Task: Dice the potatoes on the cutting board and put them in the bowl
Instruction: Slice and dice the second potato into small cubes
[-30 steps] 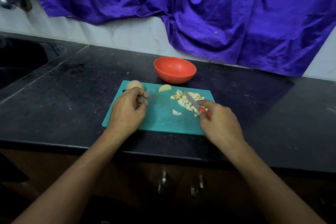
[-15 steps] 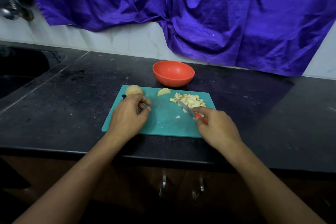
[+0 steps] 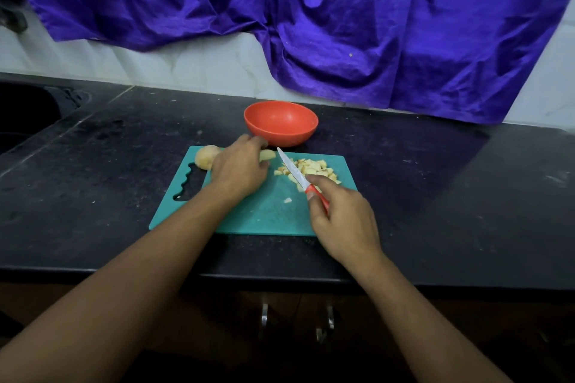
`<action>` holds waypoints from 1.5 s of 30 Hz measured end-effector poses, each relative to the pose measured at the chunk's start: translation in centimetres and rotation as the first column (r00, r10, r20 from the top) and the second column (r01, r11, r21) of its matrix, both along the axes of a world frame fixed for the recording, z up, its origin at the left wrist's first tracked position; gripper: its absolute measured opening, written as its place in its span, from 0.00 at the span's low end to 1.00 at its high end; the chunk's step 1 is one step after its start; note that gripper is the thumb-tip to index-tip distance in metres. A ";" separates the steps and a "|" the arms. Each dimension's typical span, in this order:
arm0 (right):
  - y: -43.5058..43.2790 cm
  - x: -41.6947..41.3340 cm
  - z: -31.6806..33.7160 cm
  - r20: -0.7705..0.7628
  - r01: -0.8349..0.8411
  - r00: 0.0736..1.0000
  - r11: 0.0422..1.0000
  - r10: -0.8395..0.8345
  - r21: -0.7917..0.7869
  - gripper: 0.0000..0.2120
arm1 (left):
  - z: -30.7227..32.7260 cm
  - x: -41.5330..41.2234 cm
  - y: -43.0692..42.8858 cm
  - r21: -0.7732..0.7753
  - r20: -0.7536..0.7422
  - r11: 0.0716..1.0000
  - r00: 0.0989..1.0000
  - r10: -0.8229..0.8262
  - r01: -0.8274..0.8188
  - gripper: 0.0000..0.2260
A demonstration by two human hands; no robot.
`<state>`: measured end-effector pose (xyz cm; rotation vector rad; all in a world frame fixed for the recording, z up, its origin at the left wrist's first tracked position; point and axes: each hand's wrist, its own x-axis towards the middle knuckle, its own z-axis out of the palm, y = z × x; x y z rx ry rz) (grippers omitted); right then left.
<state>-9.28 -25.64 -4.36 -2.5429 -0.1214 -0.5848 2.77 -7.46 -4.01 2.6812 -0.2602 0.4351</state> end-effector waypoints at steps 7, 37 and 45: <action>0.0 0.1 -0.1 -0.005 0.003 1.000 1.000 -0.003 -0.003 0.15 | 0.0 -2.3 1.3 -0.085 -0.032 0.992 0.994 -0.101 0.098 0.05; 4.2 -1.1 4.8 -0.347 -0.157 0.935 0.968 0.081 -0.198 0.20 | -1.2 -8.3 4.8 -0.328 -0.024 0.942 0.997 -0.077 0.065 0.04; 6.1 -0.1 6.5 -0.388 -0.179 0.921 0.926 0.039 -0.332 0.17 | -1.3 -8.2 4.8 -0.339 -0.020 0.939 0.998 -0.063 0.053 0.05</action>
